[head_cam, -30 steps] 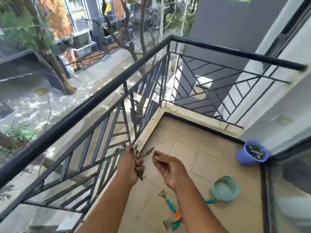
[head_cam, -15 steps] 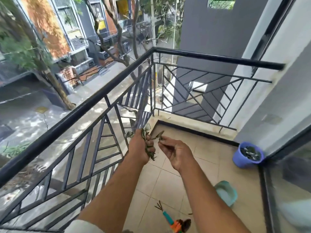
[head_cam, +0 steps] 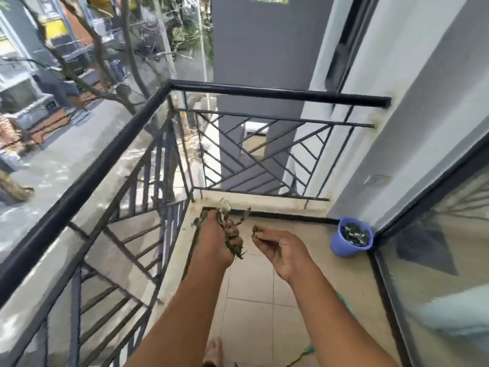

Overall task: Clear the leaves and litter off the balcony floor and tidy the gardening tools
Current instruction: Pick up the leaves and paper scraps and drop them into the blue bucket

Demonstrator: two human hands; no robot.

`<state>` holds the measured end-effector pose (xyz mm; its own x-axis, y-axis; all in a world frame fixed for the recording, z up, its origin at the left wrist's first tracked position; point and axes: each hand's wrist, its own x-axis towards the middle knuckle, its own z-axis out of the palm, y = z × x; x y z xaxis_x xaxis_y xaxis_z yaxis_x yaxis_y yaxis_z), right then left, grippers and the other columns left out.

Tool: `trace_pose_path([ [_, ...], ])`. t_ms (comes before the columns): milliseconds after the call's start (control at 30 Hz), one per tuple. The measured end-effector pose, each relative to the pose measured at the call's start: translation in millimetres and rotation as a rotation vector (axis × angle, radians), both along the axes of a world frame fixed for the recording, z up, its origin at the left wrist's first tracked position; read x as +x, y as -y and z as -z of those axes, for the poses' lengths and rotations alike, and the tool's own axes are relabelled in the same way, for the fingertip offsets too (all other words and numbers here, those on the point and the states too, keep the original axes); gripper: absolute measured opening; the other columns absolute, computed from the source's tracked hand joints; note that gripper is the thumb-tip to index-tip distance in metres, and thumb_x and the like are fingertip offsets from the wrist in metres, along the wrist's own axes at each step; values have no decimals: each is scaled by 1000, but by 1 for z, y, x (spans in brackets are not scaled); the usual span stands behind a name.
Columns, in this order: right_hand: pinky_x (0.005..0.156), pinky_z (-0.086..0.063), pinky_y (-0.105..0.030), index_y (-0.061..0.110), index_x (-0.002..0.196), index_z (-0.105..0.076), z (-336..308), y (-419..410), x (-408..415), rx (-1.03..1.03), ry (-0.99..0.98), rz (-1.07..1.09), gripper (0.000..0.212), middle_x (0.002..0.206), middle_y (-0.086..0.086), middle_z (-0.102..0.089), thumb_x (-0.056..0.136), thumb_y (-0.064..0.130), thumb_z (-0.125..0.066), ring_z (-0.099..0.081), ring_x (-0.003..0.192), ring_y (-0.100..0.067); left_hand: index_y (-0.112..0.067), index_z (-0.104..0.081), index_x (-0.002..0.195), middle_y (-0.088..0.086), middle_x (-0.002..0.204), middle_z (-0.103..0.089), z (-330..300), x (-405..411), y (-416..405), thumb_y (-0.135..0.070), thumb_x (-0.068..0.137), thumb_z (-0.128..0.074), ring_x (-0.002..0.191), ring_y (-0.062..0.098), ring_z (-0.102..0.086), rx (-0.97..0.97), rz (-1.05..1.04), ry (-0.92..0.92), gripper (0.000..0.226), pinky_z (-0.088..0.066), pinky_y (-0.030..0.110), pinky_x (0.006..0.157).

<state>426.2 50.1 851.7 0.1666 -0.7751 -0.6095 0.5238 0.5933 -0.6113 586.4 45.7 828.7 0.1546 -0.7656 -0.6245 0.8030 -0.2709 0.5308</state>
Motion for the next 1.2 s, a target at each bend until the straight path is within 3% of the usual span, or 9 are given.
trace_pose_path([
  [233, 75, -64, -27, -13, 107, -74, -16, 94, -23, -52, 14, 265, 29, 97, -20, -76, 79, -17, -71, -75, 82, -24, -23, -51, 89, -6, 66, -43, -22, -20, 126, -46, 110, -45, 46, 7, -32, -15, 226, 24, 31, -18, 18, 41],
  [500, 76, -65, -27, -11, 100, -74, -40, 180, -87, -113, -5, 493, 19, 88, -16, -76, 85, -19, -66, -75, 76, -22, -22, -51, 84, -5, 64, -44, -43, -122, 244, -39, 107, -48, 45, 7, -33, -75, 510, 54, 29, -18, 17, 41],
  [800, 69, -64, -26, -15, 99, -74, -43, 277, -208, -131, 22, 708, 20, 97, -24, -75, 81, -21, -66, -75, 85, -28, -25, -56, 86, -4, 63, -43, -63, -259, 354, -31, 104, -49, 47, 10, -30, -148, 701, 162, 20, -16, 17, 45],
  [933, 70, -63, -27, -11, 93, -79, -38, 314, -268, -143, 21, 769, 18, 101, -25, -77, 80, -20, -69, -77, 85, -29, -22, -51, 84, -2, 64, -44, -57, -317, 394, -37, 107, -51, 45, 11, -33, -132, 740, 181, 27, -20, 17, 42],
  [1033, 72, -64, -26, -12, 101, -77, -28, 336, -299, -109, 34, 833, 25, 104, -24, -77, 79, -20, -69, -78, 86, -28, -23, -51, 84, -2, 64, -44, -46, -352, 418, -36, 106, -51, 46, 11, -33, -98, 791, 203, 26, -19, 16, 43],
  [1200, 64, -63, -25, -11, 100, -75, 11, 362, -335, -12, 91, 923, 22, 93, -19, -77, 83, -20, -65, -78, 77, -24, -23, -50, 79, -2, 63, -43, -4, -397, 464, -37, 105, -50, 44, 11, -32, 5, 867, 236, 30, -20, 16, 41],
])
